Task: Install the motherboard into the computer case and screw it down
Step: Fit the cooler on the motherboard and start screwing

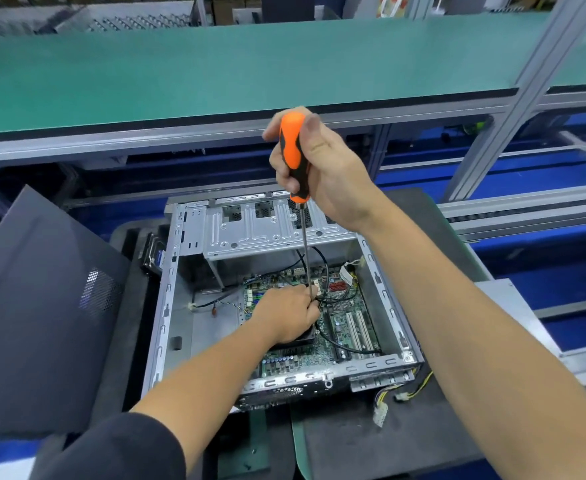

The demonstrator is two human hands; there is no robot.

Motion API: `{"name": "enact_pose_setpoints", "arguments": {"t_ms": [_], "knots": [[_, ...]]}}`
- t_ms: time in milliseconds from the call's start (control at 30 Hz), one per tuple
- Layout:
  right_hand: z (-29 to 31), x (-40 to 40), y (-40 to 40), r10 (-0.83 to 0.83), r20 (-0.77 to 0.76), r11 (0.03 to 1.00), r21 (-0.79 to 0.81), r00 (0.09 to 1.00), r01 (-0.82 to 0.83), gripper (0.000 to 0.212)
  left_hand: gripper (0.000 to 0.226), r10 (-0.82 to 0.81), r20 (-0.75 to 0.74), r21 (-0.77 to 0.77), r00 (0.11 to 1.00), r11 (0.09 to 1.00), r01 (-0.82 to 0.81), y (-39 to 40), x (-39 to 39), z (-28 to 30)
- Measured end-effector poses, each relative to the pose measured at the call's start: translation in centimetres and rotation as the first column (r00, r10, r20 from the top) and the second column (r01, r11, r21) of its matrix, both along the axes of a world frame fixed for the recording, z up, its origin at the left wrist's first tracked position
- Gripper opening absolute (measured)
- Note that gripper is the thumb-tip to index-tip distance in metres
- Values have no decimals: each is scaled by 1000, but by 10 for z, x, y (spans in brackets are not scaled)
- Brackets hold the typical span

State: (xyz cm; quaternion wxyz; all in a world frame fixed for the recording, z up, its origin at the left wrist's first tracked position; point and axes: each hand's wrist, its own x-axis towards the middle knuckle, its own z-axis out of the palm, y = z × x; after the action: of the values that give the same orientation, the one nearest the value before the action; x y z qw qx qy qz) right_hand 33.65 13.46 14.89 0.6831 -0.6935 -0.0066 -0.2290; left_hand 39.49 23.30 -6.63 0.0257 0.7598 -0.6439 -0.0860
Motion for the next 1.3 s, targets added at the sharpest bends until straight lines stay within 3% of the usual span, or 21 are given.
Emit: {"name": "enact_pose_setpoints", "arguments": {"t_ms": [233, 467, 567, 667, 733, 767, 833, 933, 1000, 1067, 1133, 1200, 1267, 1300], "knots": [[1, -3, -10, -214, 133, 975, 85, 968, 204, 31, 29, 9, -14, -33, 1000, 999, -10, 1, -1, 0], [-7, 9, 14, -415, 244, 907, 37, 876, 420, 24, 22, 42, -20, -11, 999, 999, -43, 2, -2, -1], [-12, 14, 26, -532, 316, 825, -17, 786, 565, 20, 26, 47, -13, -7, 999, 999, -47, 2, -3, -2], [-15, 15, 33, -674, 397, 668, -33, 623, 744, 13, 31, 63, -5, -8, 998, 998, -63, 1, -3, -3], [-17, 12, 31, -711, 402, 624, -16, 577, 781, 11, 33, 65, -5, 0, 998, 998, -65, 1, -2, -2], [-17, 10, 27, -705, 375, 644, -19, 602, 765, 12, 31, 62, -8, 3, 998, 998, -62, 2, -2, -2], [-9, 5, 16, -610, 284, 768, -17, 739, 641, 16, 24, 50, -14, 6, 999, 999, -50, 4, -2, -1], [13, 2, -5, -234, 198, 972, 68, 952, 225, 22, 26, 37, -21, 15, 999, 999, -37, 4, -3, 0], [25, 6, -14, -19, 120, 994, 113, 993, 6, 23, 32, 36, -14, 19, 999, 999, -36, 3, -3, 2], [28, 9, -18, 107, 29, 989, 104, 994, -109, 20, 32, 34, -4, 33, 999, 999, -34, 3, -2, 3], [24, 11, -18, 123, 20, 987, 102, 992, -124, 19, 26, 35, -7, 39, 999, 999, -35, 3, -2, 3], [17, 13, -14, 25, 80, 992, 117, 996, -34, 22, 23, 38, -19, 34, 999, 999, -38, 3, -2, 3], [11, 18, -6, -239, 172, 971, 62, 956, 231, 25, 24, 43, -21, 19, 999, 999, -42, 2, -2, 3], [8, 20, -2, -416, 224, 905, 9, 881, 425, 27, 25, 43, -19, 13, 999, 999, -43, 2, -2, 3]]}}
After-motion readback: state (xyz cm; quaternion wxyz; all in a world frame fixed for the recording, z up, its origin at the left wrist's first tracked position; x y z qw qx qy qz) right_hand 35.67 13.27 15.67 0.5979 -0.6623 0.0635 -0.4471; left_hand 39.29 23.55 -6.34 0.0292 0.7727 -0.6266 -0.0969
